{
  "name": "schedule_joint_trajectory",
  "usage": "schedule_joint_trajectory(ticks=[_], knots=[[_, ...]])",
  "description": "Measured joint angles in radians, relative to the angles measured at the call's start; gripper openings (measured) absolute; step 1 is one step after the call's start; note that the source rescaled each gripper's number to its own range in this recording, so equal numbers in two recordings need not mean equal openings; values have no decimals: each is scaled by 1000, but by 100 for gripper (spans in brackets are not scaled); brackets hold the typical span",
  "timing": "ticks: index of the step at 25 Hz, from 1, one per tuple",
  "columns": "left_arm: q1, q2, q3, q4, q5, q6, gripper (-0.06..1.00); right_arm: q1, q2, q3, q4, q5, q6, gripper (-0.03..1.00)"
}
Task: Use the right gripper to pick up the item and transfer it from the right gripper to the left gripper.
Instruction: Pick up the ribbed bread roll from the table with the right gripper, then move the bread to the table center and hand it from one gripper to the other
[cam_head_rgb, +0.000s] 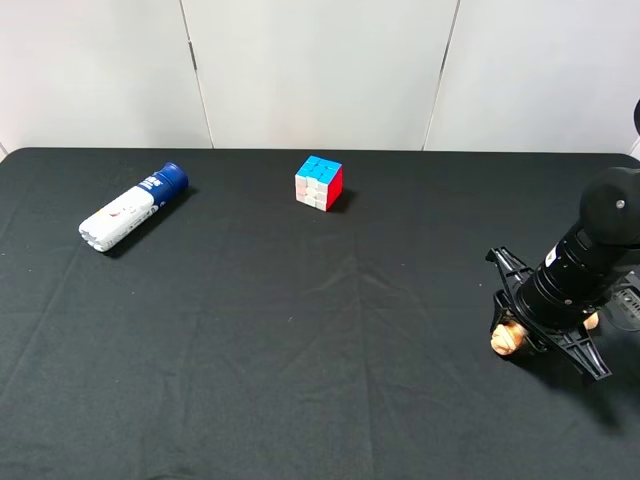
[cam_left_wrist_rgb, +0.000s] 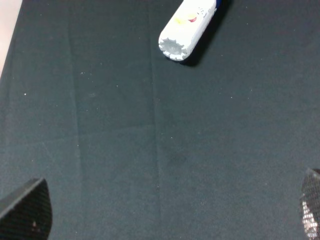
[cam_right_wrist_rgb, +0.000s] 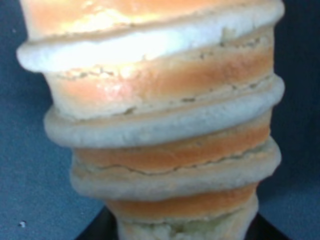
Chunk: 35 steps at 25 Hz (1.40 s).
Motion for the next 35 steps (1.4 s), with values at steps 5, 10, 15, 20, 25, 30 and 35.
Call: schedule_joint_trajectory(ticks=[5,10,15,20,25,30,35], knots=[[0,0,0,0,0,0,99,0,-78,3,1,15,-83,15],[0,0,0,0,0,0,99,0,-235,4,4,93,-272,10],[0,0,0,0,0,0,99,0,-404,4,25,191,-543,10],[0,0,0,0,0,0,99,0,-539,4,90,264,-864,8],[0,0,0,0,0,0,99,0,-586,-29,187,443,-1148,8],[0,0,0,0,0,0,99,0,-589,-129,208,620,-1335,8],[0,0,0,0,0,0,99,0,-577,-214,208,744,-1541,6]])
